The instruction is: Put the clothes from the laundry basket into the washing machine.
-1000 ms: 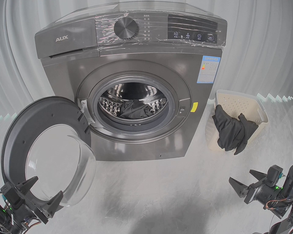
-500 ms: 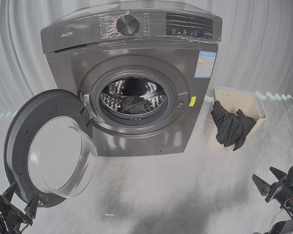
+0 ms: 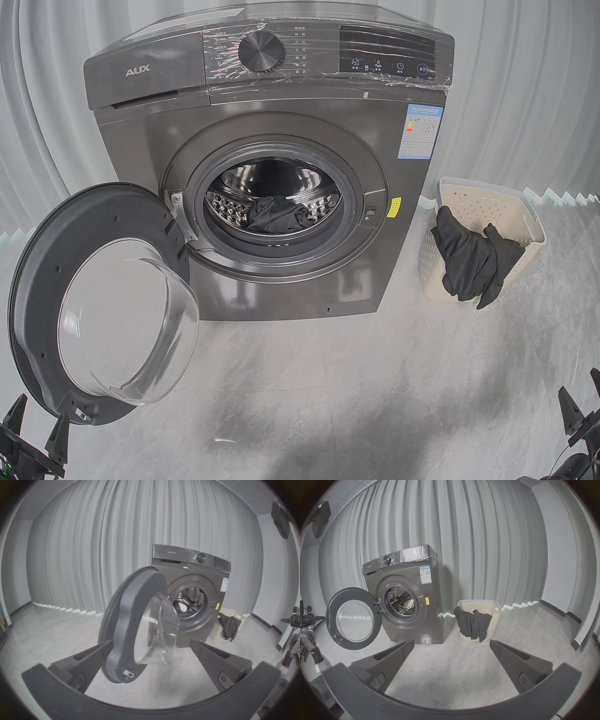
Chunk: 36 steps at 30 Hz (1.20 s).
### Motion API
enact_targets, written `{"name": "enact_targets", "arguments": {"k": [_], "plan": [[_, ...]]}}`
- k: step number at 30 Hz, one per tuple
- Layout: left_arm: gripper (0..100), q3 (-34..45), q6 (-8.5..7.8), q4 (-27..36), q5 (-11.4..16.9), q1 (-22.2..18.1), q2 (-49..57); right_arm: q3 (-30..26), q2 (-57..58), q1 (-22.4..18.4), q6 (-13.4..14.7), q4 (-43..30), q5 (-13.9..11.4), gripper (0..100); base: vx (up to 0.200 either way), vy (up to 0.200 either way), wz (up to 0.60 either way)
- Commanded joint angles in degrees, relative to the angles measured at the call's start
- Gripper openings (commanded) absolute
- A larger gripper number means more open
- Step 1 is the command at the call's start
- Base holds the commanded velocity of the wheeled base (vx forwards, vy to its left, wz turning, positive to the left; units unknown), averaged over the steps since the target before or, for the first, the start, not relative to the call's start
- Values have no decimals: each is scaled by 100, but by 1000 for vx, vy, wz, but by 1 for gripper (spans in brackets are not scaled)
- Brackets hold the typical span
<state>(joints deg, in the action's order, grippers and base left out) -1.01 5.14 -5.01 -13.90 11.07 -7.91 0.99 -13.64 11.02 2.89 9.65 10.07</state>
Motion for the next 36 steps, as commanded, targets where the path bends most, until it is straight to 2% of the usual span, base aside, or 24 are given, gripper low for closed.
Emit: {"name": "enact_targets", "arguments": {"k": [1,2,3,4,5,6,8,10,12,13,14,16,18,19,21,22,23,25,30,34,36], "plan": [[100,92,-339,149,476,-1177,633,-90,854,-513,-219,-552,-14,100,0,0,0],[100,92,-339,149,476,-1177,633,-90,854,-513,-219,-552,-14,100,0,0,0],[100,92,-321,132,643,-1186,668,-90,854,-522,-227,-588,136,100,0,0,0],[100,92,-304,132,616,-1186,659,-90,854,-522,-245,-605,276,100,0,0,0],[100,92,-304,132,616,-1186,659,-90,854,-522,-245,-605,276,100,0,0,0],[100,101,-251,123,581,-1177,668,-90,854,-522,-236,-605,681,100,0,0,0],[100,101,-260,123,581,-1168,694,-90,854,-522,-236,-596,751,100,0,0,0],[100,84,-427,220,678,-1107,791,-90,854,-522,-192,-588,355,100,0,0,0],[100,75,-558,255,801,-1107,791,-90,863,-522,-192,-570,215,100,0,0,0],[100,92,-576,229,933,-1107,791,-90,854,-522,-219,-588,197,100,0,0,0],[100,92,-576,229,933,-1107,791,-90,854,-522,-219,-588,197,100,0,0,0],[100,101,-646,404,1460,-1116,791,-90,854,-548,-306,-588,118,100,0,0,0],[100,48,-576,686,1574,-1098,791,-90,854,-654,-289,-588,-93,100,0,0,0],[100,48,-567,668,1574,-1098,791,-90,898,-768,-289,-596,-242,100,0,0,0],[100,92,-558,545,1566,-1107,791,-81,1303,-1155,-350,-640,-928,100,0,0,0],[100,92,-558,527,1566,-1107,791,-81,1364,-1181,-342,-632,-1183,100,0,0,0],[100,92,-558,527,1566,-1098,791,-81,1364,-1181,-342,-623,-1200,100,0,0,0],[100,92,-558,527,1566,-1107,791,-90,1320,-1146,-456,-632,-1051,100,0,-200,0],[100,92,-550,527,1566,-1107,791,-64,1338,-1120,-447,-711,-1077,100,0,-200,0],[100,92,-532,527,1557,-1107,791,16,1338,-1128,-289,-939,-673,100,0,-200,0],[100,92,-523,527,1557,-1107,791,7,1329,-1128,-394,-922,-726,100,0,-200,0]]}}
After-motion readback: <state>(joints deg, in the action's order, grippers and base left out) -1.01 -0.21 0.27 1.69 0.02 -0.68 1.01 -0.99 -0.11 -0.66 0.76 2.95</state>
